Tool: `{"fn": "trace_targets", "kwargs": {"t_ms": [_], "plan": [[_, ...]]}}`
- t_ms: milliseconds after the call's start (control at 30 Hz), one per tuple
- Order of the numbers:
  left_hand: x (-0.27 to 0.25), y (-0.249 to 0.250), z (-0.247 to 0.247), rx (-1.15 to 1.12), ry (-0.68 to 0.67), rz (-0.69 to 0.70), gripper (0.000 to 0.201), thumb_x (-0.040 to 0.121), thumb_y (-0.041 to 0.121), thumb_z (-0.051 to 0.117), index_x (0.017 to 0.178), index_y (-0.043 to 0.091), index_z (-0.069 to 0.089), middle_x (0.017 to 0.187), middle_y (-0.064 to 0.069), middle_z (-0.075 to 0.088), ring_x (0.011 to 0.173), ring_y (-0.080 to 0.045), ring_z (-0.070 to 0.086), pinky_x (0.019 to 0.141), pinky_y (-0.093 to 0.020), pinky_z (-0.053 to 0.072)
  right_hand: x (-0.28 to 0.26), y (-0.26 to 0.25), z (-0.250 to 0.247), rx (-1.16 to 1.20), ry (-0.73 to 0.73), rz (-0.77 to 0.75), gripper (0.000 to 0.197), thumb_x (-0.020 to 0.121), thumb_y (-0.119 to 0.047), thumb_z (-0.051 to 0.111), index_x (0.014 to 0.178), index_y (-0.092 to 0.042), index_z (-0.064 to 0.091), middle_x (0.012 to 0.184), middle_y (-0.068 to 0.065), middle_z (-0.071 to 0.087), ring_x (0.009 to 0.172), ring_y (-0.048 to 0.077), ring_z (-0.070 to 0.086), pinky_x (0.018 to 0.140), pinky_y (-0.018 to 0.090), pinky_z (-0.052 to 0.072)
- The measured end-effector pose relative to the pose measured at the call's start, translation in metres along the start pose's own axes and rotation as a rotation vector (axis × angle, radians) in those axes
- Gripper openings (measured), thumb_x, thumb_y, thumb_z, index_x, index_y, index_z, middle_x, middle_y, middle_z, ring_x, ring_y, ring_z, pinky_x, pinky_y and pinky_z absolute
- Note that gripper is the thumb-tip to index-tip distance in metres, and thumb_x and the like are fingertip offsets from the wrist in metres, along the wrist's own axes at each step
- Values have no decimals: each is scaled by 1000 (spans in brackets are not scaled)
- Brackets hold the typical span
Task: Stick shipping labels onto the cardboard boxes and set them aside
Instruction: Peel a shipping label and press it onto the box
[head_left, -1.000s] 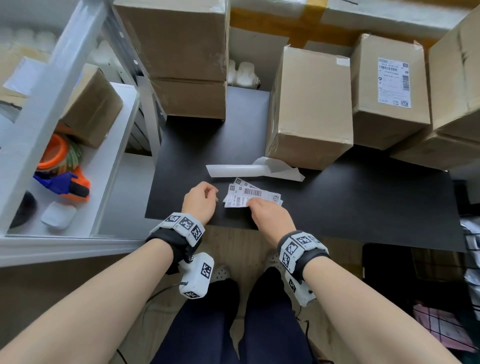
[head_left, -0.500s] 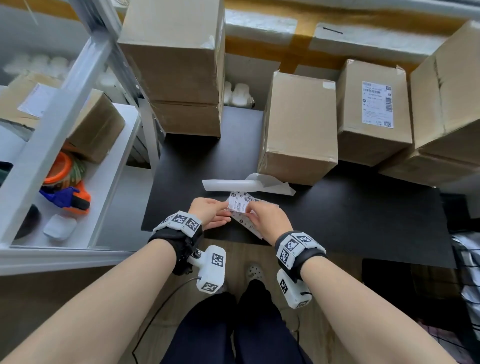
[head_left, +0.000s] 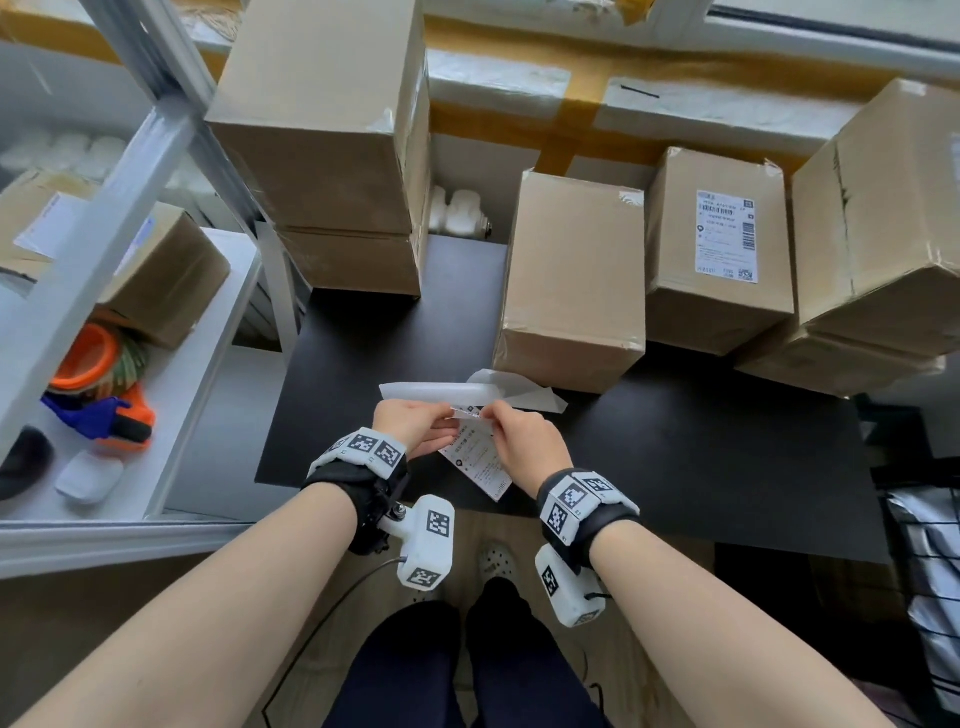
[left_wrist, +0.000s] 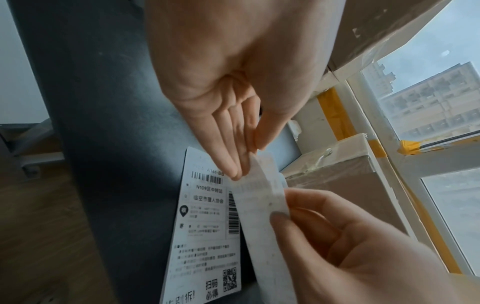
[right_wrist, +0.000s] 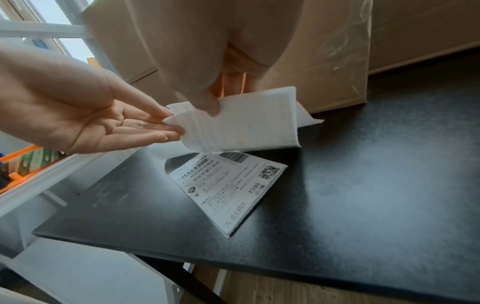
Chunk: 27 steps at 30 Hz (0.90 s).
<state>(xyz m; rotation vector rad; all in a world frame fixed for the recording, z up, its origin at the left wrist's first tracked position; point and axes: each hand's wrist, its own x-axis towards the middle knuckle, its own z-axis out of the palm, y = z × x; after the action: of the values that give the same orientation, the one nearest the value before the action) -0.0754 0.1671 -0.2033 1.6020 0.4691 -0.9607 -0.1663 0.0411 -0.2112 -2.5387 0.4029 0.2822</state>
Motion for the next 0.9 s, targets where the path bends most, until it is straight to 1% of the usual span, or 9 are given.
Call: {"fn": "trace_targets", "kwargs": {"t_ms": [100,200,300,400,500,600,667,733,900], "plan": [[3,-2,0,-3,29,-28,9,86,1,59,87,-7,63,79,-16,67,72,-21,66,59,-21,56,1,1,-3,60,41,7,21,94,-19,48,108,-16,63,99,11,70,93,33,63,76,39,49],[7,-7,-5,26,101,-5,7,85,2,61,82,-4,63,81,-19,67,72,-22,66,60,-21,56,2,4,-7,131,103,17,18,92,-26,55,97,-14,67,93,7,71,88,27,64,76,39,50],[12,-13,-15,98,163,67,5,78,1,69,74,3,69,84,-18,70,76,-22,69,69,-26,60,4,4,-12,183,179,50,19,93,-26,54,96,-10,63,87,11,71,81,31,65,71,42,51],[18,-15,-21,220,195,121,15,74,0,73,66,13,71,81,-13,71,76,-21,69,79,-32,58,6,4,-20,201,244,79,18,94,-24,50,101,-9,59,87,15,70,80,37,64,69,44,51],[17,-16,-23,336,206,170,9,74,3,72,76,12,74,77,-9,71,72,-20,69,81,-33,57,5,5,-30,221,324,88,17,94,-22,50,100,-9,58,87,15,71,77,38,64,65,45,52],[15,-12,-24,472,198,221,11,73,9,71,74,21,72,76,-2,71,82,-24,70,86,-34,55,1,3,-37,203,373,70,15,93,-20,52,99,-9,60,84,15,71,75,38,65,63,43,52],[9,-7,-23,517,188,255,12,76,10,67,81,19,73,82,-3,70,89,-24,68,87,-27,51,-1,-3,-41,186,379,56,13,92,-20,52,99,-11,60,82,14,71,74,38,65,63,43,52],[1,-1,-21,585,172,297,15,80,12,65,91,16,73,91,-4,71,94,-21,66,82,-22,45,-3,-10,-43,193,377,63,14,93,-20,51,100,-10,58,83,14,70,75,39,64,65,44,52],[-16,9,-8,676,22,476,21,86,18,62,104,10,70,103,-7,70,95,-20,65,87,-30,50,-10,-24,-50,201,391,42,13,95,-16,48,103,-8,54,87,14,70,78,38,64,67,42,51]]}}
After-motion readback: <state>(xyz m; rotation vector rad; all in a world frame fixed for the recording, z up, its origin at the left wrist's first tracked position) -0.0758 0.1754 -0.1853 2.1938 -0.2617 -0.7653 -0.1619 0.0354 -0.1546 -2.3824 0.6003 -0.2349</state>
